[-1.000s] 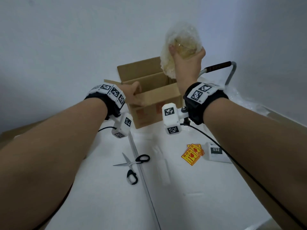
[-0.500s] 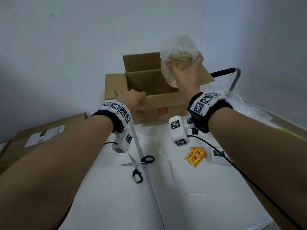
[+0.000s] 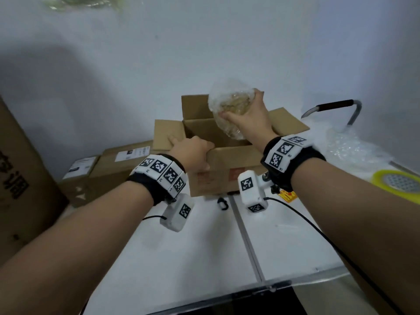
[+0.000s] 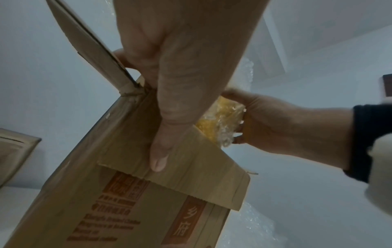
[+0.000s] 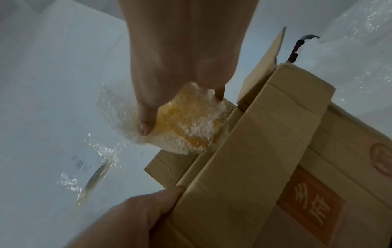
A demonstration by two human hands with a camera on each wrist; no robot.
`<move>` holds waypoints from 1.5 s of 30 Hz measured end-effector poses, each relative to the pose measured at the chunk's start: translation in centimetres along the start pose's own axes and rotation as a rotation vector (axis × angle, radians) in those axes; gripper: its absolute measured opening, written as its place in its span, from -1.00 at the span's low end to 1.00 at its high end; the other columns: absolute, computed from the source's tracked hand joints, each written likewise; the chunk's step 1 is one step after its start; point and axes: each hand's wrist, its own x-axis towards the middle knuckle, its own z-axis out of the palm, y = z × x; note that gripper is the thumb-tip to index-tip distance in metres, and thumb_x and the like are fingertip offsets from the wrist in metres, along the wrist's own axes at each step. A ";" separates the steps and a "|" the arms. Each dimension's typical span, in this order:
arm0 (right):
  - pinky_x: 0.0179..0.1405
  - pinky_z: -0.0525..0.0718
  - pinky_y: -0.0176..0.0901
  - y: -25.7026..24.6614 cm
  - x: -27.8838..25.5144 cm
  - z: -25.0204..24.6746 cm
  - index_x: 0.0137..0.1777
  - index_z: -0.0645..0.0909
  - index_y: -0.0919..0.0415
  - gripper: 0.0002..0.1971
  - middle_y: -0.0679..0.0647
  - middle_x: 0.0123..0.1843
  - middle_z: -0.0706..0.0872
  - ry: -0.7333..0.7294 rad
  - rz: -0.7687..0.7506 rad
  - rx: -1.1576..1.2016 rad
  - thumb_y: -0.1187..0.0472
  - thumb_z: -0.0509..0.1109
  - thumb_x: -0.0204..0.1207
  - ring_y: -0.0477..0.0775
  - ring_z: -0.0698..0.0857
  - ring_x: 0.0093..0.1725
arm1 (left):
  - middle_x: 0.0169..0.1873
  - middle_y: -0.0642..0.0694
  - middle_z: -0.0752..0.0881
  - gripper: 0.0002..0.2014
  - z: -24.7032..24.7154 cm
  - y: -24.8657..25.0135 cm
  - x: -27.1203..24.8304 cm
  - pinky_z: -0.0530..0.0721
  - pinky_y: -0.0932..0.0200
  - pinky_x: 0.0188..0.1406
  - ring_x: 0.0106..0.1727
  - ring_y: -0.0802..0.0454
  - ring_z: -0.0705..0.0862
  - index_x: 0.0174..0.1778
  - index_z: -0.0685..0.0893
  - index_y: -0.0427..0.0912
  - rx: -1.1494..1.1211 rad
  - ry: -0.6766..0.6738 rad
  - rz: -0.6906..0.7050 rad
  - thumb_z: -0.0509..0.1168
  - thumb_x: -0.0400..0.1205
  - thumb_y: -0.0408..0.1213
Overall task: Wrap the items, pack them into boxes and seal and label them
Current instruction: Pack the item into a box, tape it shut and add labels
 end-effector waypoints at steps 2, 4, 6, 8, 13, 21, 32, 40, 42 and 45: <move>0.41 0.57 0.08 -0.4 -2.1 1.1 0.50 0.25 0.08 -0.02 0.03 0.37 0.56 -0.065 -0.004 -0.001 -0.11 0.68 0.13 0.03 0.56 0.36 | -0.18 0.01 0.54 -0.80 0.5 -0.9 -1.8 0.15 -0.69 0.35 0.18 -0.23 0.61 0.06 0.53 0.11 -0.014 -0.003 -0.019 0.37 0.58 -0.06; 0.43 0.55 0.05 -0.5 -3.9 2.3 0.52 0.26 0.12 -0.05 0.06 0.39 0.53 -0.120 -0.010 -0.018 0.02 0.71 0.20 0.03 0.55 0.38 | -0.11 0.00 0.56 -0.80 1.2 -1.7 -3.3 0.14 -0.72 0.35 0.22 -0.23 0.60 0.02 0.52 0.11 -0.049 -0.026 -0.041 0.39 0.57 -0.06; 0.44 0.55 0.05 -0.6 -5.0 3.4 0.54 0.27 0.14 -0.06 0.07 0.40 0.51 -0.193 -0.019 -0.090 0.06 0.71 0.21 0.04 0.54 0.38 | -0.06 0.00 0.57 -0.79 2.1 -2.5 -4.6 0.09 -0.74 0.36 0.26 -0.22 0.60 0.05 0.53 0.11 -0.046 -0.062 -0.063 0.41 0.57 -0.07; 0.45 0.51 0.11 -0.7 -5.6 4.4 0.58 0.24 0.13 0.00 0.10 0.43 0.48 -0.304 -0.040 -0.252 -0.01 0.70 0.20 0.08 0.51 0.41 | -0.06 0.01 0.58 -0.76 2.9 -3.5 -5.8 0.05 -0.75 0.37 0.28 -0.19 0.59 0.13 0.59 0.10 -0.039 -0.081 -0.076 0.41 0.57 -0.07; 0.45 0.36 0.32 -1.2 -6.9 6.9 0.67 0.04 0.05 0.07 0.16 0.55 0.35 -0.601 -0.103 -0.744 -0.15 0.61 0.28 0.27 0.37 0.53 | -0.02 0.05 0.65 -0.72 5.2 -6.2 -7.7 0.16 -0.65 0.36 0.25 -0.15 0.59 0.17 0.64 0.12 -0.093 -0.101 -0.111 0.43 0.55 -0.02; 0.38 0.55 0.21 -3.0 -5.9 10.1 0.67 0.01 0.10 0.00 0.24 0.47 0.45 -0.879 -0.016 -0.940 -0.03 0.59 0.38 0.30 0.52 0.41 | -0.03 0.04 0.64 -0.65 6.2 -8.1 -8.3 0.23 -0.59 0.38 0.24 -0.09 0.57 0.15 0.61 0.03 -0.150 -0.127 -0.128 0.45 0.53 0.06; -0.24 0.64 -0.11 -3.8 -6.3 10.3 0.11 0.60 0.23 -0.81 0.24 -0.04 0.66 -1.303 0.559 -0.875 0.14 0.31 0.63 0.14 0.62 -0.22 | 0.45 -0.01 0.58 0.01 6.5 -8.1 -6.9 -0.09 -0.72 0.41 0.52 -0.17 0.45 0.71 -0.02 0.12 -0.084 -0.289 -0.052 0.44 0.46 0.24; 0.43 0.50 0.20 -1.6 -7.1 12.6 0.45 0.55 0.13 -0.41 0.14 0.39 0.63 -1.224 0.423 -0.992 -0.27 0.12 0.64 0.21 0.62 0.32 | 0.39 0.01 0.62 -0.15 6.3 -7.7 -6.0 -0.10 -0.76 0.39 0.53 -0.14 0.44 0.66 0.27 0.19 -0.072 -0.344 -0.085 0.41 0.47 0.29; 0.43 0.50 0.21 -1.5 -7.0 12.9 0.48 0.52 0.15 -0.41 0.17 0.44 0.60 -1.212 0.393 -1.045 -0.26 0.12 0.65 0.23 0.60 0.35 | 0.27 -0.01 0.67 -0.20 6.4 -7.7 -5.9 -0.08 -0.76 0.39 0.47 -0.15 0.50 0.62 0.38 0.12 -0.062 -0.342 -0.106 0.40 0.47 0.30; 0.49 0.43 0.15 -1.9 -7.2 12.3 0.55 0.43 0.17 -0.48 0.15 0.53 0.50 -1.147 0.327 -1.105 -0.08 0.16 0.68 0.22 0.50 0.46 | -0.05 -0.01 0.68 -0.30 6.6 -7.6 -5.7 -0.07 -0.76 0.39 0.33 -0.16 0.60 0.46 0.57 -0.04 -0.053 -0.319 -0.143 0.40 0.48 0.29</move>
